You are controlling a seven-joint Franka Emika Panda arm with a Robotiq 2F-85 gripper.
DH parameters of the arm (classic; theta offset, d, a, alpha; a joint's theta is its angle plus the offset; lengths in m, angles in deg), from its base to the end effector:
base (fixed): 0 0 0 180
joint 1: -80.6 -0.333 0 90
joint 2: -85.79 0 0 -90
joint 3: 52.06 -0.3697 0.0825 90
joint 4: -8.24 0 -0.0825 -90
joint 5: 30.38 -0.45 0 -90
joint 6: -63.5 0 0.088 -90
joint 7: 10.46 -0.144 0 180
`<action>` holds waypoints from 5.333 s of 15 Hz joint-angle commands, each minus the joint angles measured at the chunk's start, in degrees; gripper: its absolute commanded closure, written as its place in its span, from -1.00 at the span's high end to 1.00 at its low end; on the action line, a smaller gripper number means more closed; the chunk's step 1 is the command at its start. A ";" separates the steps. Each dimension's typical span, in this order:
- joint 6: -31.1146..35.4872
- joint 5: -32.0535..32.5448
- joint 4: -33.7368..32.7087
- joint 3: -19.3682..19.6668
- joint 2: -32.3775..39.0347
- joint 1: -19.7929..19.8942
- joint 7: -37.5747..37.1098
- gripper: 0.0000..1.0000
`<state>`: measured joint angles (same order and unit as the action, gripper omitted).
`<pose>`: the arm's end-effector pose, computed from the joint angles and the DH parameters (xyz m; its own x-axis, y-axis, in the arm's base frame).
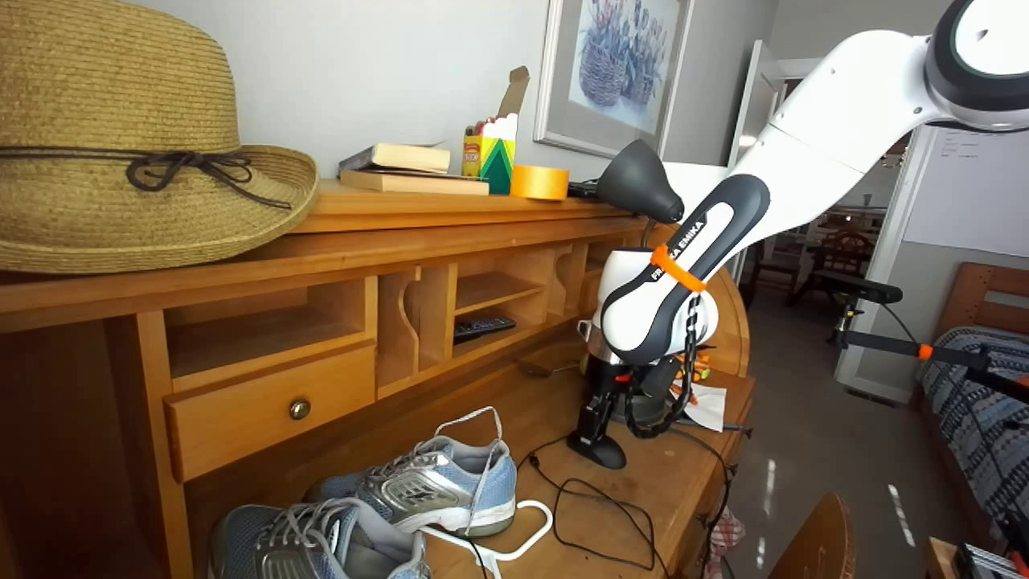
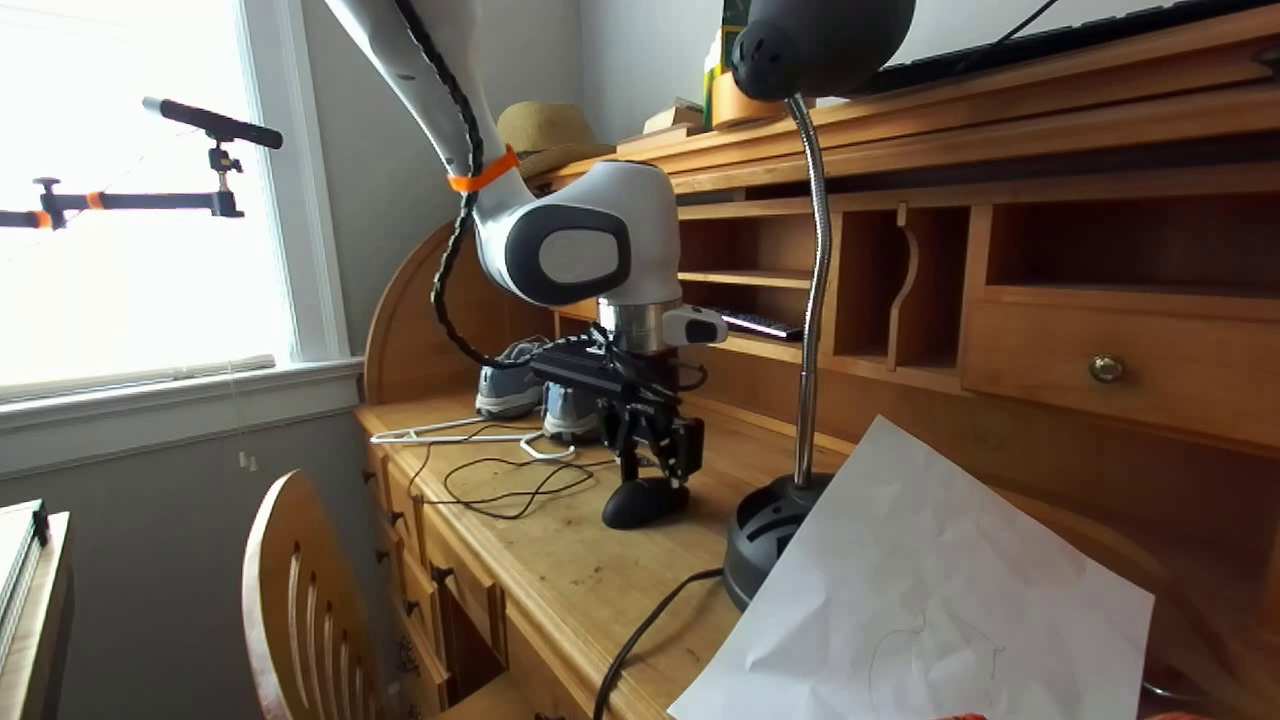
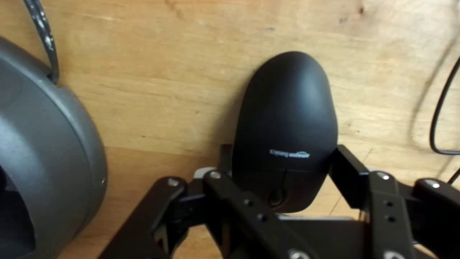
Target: Turn the mouse to the right
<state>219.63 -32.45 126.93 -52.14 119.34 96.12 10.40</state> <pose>0.6294 -0.1747 0.0980 0.9957 0.0619 0.0694 0.0615 -0.9981 0.0076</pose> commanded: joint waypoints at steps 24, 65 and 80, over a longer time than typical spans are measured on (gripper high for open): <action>5.41 6.26 -12.79 -0.01 9.44 -0.02 4.48 1.00; 24.14 21.13 2.51 10.86 0.99 -10.74 -1.74 -1.00; 34.47 23.88 2.29 8.59 4.25 -7.63 3.99 -1.00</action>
<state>251.46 -10.80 128.99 -42.69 122.91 87.31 13.50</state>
